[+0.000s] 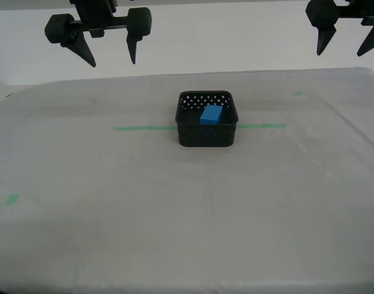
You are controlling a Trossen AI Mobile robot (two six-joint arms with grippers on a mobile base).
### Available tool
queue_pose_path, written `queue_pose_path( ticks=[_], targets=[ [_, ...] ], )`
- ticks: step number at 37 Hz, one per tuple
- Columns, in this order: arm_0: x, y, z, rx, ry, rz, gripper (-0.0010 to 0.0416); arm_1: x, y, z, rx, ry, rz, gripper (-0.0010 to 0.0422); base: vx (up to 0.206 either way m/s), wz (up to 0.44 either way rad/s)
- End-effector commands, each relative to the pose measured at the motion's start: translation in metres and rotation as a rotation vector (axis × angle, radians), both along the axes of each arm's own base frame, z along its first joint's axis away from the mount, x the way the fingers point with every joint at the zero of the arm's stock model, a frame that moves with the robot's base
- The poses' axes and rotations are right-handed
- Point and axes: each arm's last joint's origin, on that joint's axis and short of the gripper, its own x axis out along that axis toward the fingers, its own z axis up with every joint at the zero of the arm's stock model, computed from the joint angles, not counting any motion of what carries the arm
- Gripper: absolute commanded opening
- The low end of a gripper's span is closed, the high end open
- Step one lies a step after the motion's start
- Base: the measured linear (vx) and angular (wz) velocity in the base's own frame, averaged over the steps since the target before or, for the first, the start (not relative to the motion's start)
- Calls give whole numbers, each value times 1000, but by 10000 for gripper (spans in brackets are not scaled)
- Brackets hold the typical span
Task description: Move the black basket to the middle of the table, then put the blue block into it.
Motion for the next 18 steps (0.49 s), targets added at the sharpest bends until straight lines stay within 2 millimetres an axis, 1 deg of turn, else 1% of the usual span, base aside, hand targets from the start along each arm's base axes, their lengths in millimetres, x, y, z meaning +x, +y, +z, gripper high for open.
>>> queue_pose_path(
  ticks=[1, 18],
  targets=[
    [0, 0, 0, 1, -1, 1, 399, 0, 0, 0, 2, -2, -1, 400, 0, 0],
    [0, 0, 0, 1, -1, 1, 399, 0, 0, 0, 2, -2, -1, 400, 0, 0]
  ],
)
